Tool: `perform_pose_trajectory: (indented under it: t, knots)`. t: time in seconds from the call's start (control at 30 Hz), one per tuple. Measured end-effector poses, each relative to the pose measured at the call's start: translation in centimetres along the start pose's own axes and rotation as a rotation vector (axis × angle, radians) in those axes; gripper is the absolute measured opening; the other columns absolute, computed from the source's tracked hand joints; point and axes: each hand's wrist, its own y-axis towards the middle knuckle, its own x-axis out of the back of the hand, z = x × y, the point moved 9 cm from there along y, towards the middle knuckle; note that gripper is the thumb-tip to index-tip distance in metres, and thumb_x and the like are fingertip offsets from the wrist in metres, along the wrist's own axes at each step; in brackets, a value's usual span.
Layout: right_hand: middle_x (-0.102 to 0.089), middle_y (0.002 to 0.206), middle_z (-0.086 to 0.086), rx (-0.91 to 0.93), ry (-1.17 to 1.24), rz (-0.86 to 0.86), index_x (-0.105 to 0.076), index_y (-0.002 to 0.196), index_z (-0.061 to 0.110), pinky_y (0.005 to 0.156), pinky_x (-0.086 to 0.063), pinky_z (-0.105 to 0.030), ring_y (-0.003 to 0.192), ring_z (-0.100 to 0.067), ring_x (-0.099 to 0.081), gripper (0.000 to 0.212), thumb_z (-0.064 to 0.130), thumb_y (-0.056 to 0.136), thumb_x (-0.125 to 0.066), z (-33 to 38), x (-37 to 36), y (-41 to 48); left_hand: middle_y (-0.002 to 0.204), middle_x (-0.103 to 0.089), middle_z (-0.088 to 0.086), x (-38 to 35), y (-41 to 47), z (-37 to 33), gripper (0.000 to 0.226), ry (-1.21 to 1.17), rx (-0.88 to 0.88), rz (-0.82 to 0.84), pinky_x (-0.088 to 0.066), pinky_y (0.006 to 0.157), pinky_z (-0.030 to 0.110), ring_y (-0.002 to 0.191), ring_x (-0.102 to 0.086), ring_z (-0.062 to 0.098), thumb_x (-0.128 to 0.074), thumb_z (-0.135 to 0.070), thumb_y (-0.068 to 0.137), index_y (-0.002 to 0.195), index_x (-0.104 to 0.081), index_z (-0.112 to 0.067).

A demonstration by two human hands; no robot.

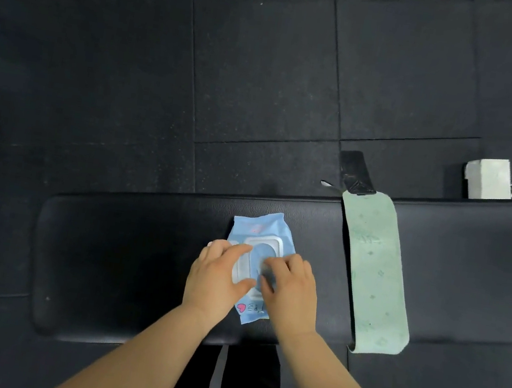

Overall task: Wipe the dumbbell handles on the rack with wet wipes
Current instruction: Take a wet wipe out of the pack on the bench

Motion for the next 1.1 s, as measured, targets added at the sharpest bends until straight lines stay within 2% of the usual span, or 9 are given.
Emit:
perform_pose_trajectory:
  t: [0.33,0.47,0.63,0.73,0.8,0.83,0.93,1.03,1.1]
  knots:
    - [-0.055,0.058,0.000,0.029,0.132,-0.048,-0.064,0.055,0.015,0.049,-0.037,-0.013,0.053,-0.018,-0.054,0.002,0.016,0.054,-0.066,-0.6,0.1,-0.7,0.129,-0.037,-0.005,-0.5,-0.1,0.2,0.054,0.017,-0.029,-0.102,-0.023,0.098,0.020,0.119,-0.034,0.012,-0.060,-0.041,0.082,0.133,-0.040,-0.033]
    - [-0.055,0.060,-0.001,0.036,0.173,-0.071,-0.066,0.059,0.012,0.064,-0.034,-0.014,0.068,-0.012,-0.039,0.011,0.020,0.066,-0.062,-1.2,-0.3,-1.5,0.126,-0.039,-0.005,-0.4,0.1,0.2,0.053,0.034,-0.033,-0.140,-0.021,0.098,0.020,0.118,-0.035,0.013,-0.058,-0.044,0.082,0.131,-0.042,-0.032]
    - [-0.061,0.065,-0.006,-0.084,0.392,0.041,-0.070,0.067,0.009,0.064,-0.032,-0.015,0.065,-0.011,-0.047,0.040,0.040,0.074,-0.046,-1.7,0.2,-1.0,0.126,-0.039,-0.004,-0.6,0.2,-0.1,0.056,0.088,-0.031,-0.178,-0.018,0.097,0.022,0.120,-0.034,0.015,-0.059,-0.042,0.081,0.132,-0.039,-0.031]
    - [-0.062,0.077,-0.011,-0.094,0.352,0.047,-0.068,0.075,0.004,0.060,-0.035,-0.018,0.070,-0.020,-0.056,0.029,0.029,0.077,-0.054,-1.4,0.9,0.4,0.127,-0.039,-0.003,-0.6,0.1,0.0,0.057,0.091,-0.039,-0.190,-0.018,0.098,0.022,0.120,-0.034,0.015,-0.061,-0.041,0.081,0.132,-0.040,-0.029]
    - [-0.061,0.090,-0.013,-0.088,0.194,0.182,-0.067,0.086,0.003,0.066,-0.041,-0.029,0.086,-0.027,-0.058,0.021,0.022,0.083,-0.057,-0.9,-0.6,1.4,0.127,-0.040,-0.002,-0.5,0.1,0.0,0.057,0.076,-0.054,-0.202,-0.018,0.097,0.023,0.120,-0.035,0.016,-0.063,-0.039,0.080,0.132,-0.042,-0.028]
    - [-0.061,0.091,-0.011,-0.098,0.075,0.202,-0.067,0.086,0.004,0.064,-0.043,-0.028,0.087,-0.026,-0.058,0.018,0.020,0.081,-0.062,-0.6,-0.7,1.8,0.126,-0.041,-0.002,-0.5,0.1,0.0,0.056,0.076,-0.060,-0.203,-0.018,0.097,0.023,0.120,-0.035,0.017,-0.063,-0.037,0.080,0.131,-0.042,-0.028]
    - [-0.054,0.053,0.000,-0.007,-0.227,0.115,-0.058,0.048,0.013,0.037,-0.031,-0.016,0.046,-0.017,-0.053,0.031,0.021,0.040,-0.086,1.1,-0.1,2.0,0.120,-0.047,0.004,-0.3,0.0,0.0,0.055,0.068,-0.089,-0.231,-0.024,0.097,0.028,0.113,-0.042,0.024,-0.071,-0.028,0.073,0.125,-0.052,-0.023]
    - [-0.047,0.044,0.003,0.016,-0.294,0.106,-0.051,0.040,0.017,0.036,-0.024,-0.014,0.038,-0.015,-0.046,0.038,0.018,0.025,-0.086,1.3,-0.6,1.6,0.104,-0.057,0.011,-0.3,0.0,0.5,0.053,0.030,-0.120,-0.280,-0.040,0.089,0.039,0.100,-0.050,0.030,-0.080,-0.026,0.060,0.109,-0.065,-0.018]
    - [-0.047,0.043,0.005,0.030,-0.325,0.142,-0.051,0.039,0.019,0.037,-0.025,-0.014,0.038,-0.014,-0.046,0.040,0.018,0.021,-0.086,1.7,-0.7,1.5,0.097,-0.062,0.010,0.0,-0.1,0.3,0.049,0.074,-0.177,-0.357,-0.047,0.082,0.043,0.096,-0.045,0.023,-0.074,-0.037,0.053,0.099,-0.068,-0.019]
